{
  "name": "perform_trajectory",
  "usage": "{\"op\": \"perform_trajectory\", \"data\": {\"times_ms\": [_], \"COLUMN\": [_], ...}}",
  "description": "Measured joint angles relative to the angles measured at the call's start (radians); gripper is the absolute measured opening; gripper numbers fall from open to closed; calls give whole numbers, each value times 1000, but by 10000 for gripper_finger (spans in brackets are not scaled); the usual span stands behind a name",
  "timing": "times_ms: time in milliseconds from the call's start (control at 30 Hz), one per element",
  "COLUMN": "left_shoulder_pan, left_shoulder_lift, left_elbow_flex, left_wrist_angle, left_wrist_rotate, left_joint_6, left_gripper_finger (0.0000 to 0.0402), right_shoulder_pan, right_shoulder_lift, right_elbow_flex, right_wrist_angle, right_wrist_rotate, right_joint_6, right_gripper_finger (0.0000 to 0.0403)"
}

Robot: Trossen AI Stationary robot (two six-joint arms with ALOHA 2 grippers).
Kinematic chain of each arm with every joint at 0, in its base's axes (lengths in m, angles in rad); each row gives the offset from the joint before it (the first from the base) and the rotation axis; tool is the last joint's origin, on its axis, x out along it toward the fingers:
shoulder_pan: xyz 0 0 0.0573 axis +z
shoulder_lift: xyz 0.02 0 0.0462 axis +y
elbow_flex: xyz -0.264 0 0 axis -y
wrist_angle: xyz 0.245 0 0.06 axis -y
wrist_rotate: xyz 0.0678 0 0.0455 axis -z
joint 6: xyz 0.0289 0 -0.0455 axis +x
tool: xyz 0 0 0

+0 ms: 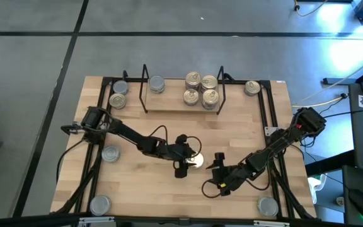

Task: Stack canned seafood by type on shelf
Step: Stack the blue-pink tuna can on top of the other blue-pink can on the shelf

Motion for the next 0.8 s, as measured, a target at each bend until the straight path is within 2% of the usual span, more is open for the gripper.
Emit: {"op": "perform_trajectory", "data": {"times_ms": [167, 400, 700, 800], "left_shoulder_pan": [10, 40, 92, 111], "left_shoulder_lift": [34, 61, 72, 73], "left_elbow_flex": [0, 5, 4, 4], "left_wrist_angle": [21, 41, 36, 42], "left_wrist_rotate": [11, -3, 116, 146], "left_joint_6": [31, -15, -129, -156], "left_gripper_finger": [253, 253, 253, 253], "right_shoulder_pan": [-7, -5, -5, -5], "right_shoulder_lift": [13, 89, 105, 105], "right_elbow_flex": [1, 0, 0, 1], "right_wrist_angle": [18, 101, 112, 94], "right_wrist_rotate": [35, 45, 259, 279], "right_joint_6": [-19, -144, -355, -426], "right_gripper_finger": [299, 296, 294, 293]}}
